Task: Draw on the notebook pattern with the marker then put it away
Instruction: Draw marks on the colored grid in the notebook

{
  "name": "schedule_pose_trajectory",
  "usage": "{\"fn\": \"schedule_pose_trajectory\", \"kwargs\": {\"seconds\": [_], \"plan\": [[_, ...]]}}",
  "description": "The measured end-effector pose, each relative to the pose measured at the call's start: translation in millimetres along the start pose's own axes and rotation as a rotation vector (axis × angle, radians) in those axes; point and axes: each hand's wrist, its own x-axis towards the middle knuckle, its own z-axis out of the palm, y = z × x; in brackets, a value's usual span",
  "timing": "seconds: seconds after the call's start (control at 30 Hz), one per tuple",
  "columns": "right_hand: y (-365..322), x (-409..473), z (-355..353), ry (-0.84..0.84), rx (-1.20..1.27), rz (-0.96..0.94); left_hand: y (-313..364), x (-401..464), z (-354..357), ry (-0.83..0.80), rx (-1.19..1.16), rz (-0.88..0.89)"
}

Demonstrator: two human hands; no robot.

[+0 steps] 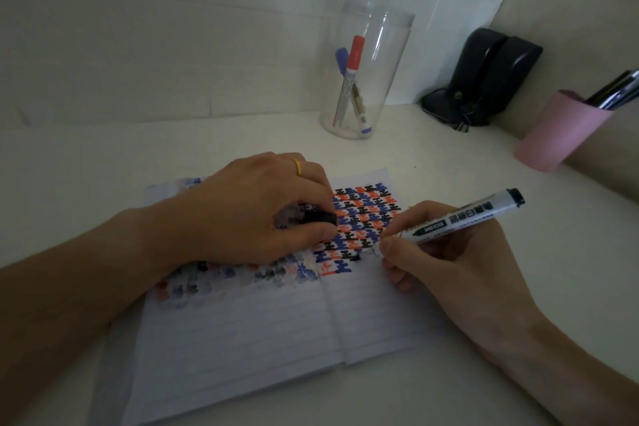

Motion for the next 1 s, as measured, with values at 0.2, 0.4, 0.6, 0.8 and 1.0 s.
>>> {"fn": "schedule_pose_trajectory", "kwargs": {"seconds": [0.2,0.4,0.6,0.8,1.0], "plan": [[-1.2,-0.7,0.6,-0.022,-0.033,-0.003,0.3,0.0,0.0,0.012,-0.001,0.002],[0.4,-0.1,-0.5,-0.009,0.000,0.001,0.1,0.3,-0.5,0.006,0.014,-0.001],[1.8,0.3,-1.6,-0.008,-0.001,-0.009,0.8,-0.8,-0.6,0.019,0.017,0.001],[2.2,0.1,-0.5,-0.052,-0.022,-0.044,0.9,-0.5,-1.0,0.012,0.008,0.006],[3.1,-0.5,-1.4,-0.056,0.008,-0.046,0.3,-0.5,-0.3,0.018,0.004,0.014]]}}
